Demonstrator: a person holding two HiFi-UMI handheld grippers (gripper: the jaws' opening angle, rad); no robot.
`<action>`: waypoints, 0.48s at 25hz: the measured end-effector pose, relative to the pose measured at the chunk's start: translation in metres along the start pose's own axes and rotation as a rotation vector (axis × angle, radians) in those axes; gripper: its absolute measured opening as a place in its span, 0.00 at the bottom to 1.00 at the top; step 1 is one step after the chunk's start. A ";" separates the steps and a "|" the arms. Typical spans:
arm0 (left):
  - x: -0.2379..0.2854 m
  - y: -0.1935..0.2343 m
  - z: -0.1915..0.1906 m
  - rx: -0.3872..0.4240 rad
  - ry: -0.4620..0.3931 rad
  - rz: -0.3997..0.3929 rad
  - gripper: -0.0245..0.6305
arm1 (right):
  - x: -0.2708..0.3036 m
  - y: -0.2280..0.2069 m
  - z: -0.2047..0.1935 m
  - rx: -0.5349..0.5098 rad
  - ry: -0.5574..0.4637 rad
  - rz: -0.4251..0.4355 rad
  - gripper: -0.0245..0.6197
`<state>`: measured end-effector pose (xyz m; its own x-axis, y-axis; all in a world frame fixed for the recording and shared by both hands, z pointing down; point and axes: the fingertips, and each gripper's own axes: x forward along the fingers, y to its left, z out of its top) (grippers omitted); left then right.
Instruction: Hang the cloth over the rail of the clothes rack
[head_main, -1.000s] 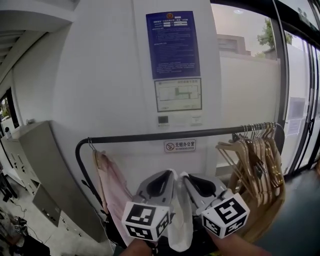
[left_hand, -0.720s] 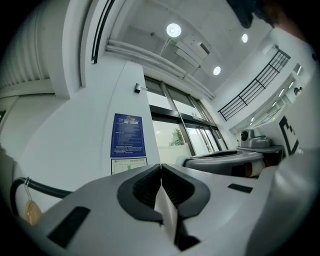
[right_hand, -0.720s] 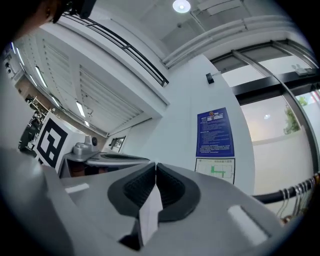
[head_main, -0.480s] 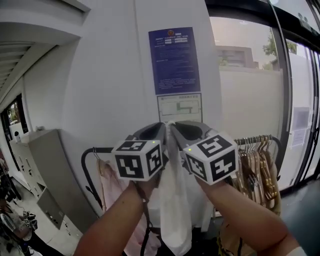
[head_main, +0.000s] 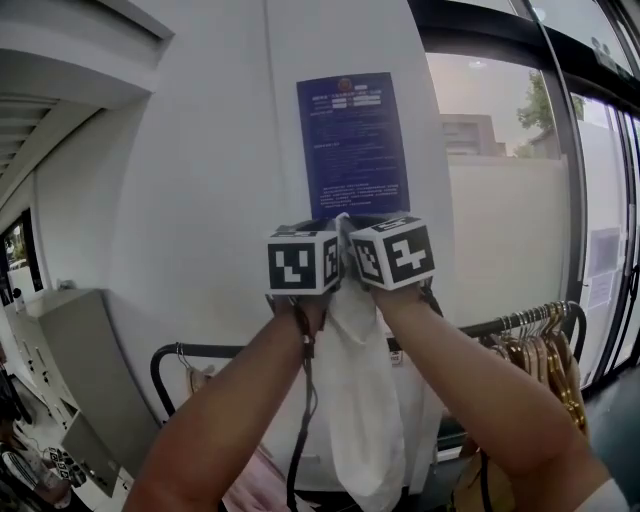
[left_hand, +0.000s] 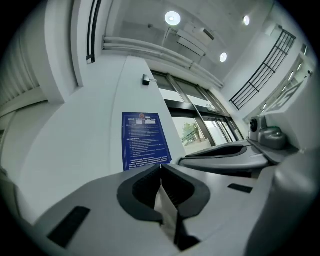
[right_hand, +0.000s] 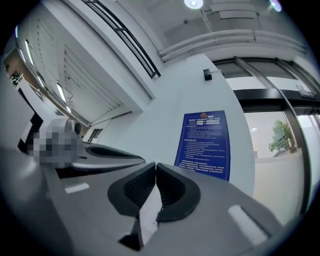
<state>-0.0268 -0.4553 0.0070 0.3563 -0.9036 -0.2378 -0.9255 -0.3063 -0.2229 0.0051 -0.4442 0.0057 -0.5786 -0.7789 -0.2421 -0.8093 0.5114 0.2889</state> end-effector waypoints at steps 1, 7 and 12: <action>0.014 0.008 -0.003 -0.009 0.000 -0.005 0.05 | 0.015 -0.007 -0.003 0.000 0.005 -0.018 0.05; 0.094 0.047 -0.019 0.001 -0.006 -0.040 0.05 | 0.095 -0.049 -0.026 -0.096 0.074 -0.114 0.05; 0.144 0.080 -0.042 -0.046 -0.014 0.021 0.05 | 0.141 -0.081 -0.051 -0.114 0.110 -0.159 0.05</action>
<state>-0.0544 -0.6227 -0.0058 0.3380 -0.9059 -0.2550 -0.9376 -0.3007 -0.1745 -0.0055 -0.6139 -0.0051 -0.4251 -0.8845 -0.1921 -0.8692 0.3397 0.3593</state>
